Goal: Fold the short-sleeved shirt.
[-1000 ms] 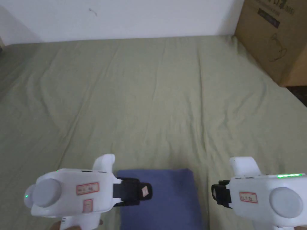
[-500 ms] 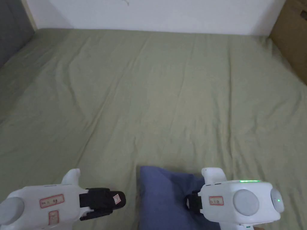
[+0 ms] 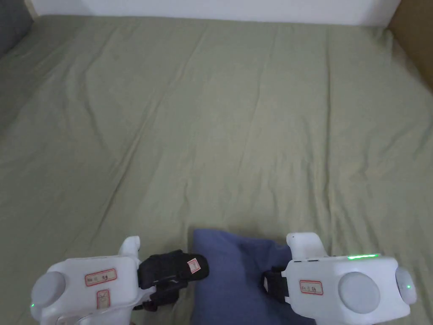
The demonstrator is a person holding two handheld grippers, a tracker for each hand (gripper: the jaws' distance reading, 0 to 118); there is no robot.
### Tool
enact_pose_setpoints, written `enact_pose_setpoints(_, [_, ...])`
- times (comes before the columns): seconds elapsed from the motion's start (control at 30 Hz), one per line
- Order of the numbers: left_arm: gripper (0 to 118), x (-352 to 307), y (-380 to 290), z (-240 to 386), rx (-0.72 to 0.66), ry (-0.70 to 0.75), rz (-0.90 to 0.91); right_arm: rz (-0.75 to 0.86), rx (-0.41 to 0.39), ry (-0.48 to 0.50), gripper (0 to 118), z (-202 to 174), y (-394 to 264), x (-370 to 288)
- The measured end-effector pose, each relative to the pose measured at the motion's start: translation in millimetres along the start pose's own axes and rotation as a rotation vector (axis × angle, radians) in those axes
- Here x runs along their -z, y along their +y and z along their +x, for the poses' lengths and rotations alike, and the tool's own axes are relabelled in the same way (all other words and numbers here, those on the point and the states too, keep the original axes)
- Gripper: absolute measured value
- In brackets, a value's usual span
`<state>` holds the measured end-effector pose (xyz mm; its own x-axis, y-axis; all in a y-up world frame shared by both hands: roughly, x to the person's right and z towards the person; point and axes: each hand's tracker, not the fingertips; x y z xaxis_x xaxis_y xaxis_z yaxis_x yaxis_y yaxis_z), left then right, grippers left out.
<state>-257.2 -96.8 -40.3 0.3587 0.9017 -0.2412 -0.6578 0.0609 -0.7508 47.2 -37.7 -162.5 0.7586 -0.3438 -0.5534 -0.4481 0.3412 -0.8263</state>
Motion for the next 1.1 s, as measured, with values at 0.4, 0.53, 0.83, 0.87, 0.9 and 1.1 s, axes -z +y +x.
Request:
enact_pose_setpoints(0.4, [106,45.4,2.0,1.3,-0.027,-0.146,-0.111,-0.001,0.051,0.052,0,11.8,0.4,2.0])
enact_pose_setpoints(0.53, [30,39.3,7.0,-37.0,-0.091,-0.066,-0.124,-0.002,0.06,0.052,0,14.2,0.7,1.3])
enact_pose_setpoints(0.83, [30,15.1,21.2,-6.1,0.043,-0.015,-0.134,0.012,0.055,0.058,0,1.4,-0.1,-9.8])
enact_pose_setpoints(0.87, [30,7.0,25.2,-4.0,0.07,0.004,-0.122,0.018,0.052,0.056,0,-0.5,-0.6,-13.1])
enact_pose_setpoints(0.9, [30,-3.5,30.3,-2.5,0.068,0.025,-0.113,0.033,0.052,0.051,0,-2.1,-0.2,-16.3])
enact_pose_setpoints(1.1, [30,-87.5,68.9,-7.1,0.164,0.24,-0.067,0.056,0.056,0.011,0,-4.3,4.7,-24.8])
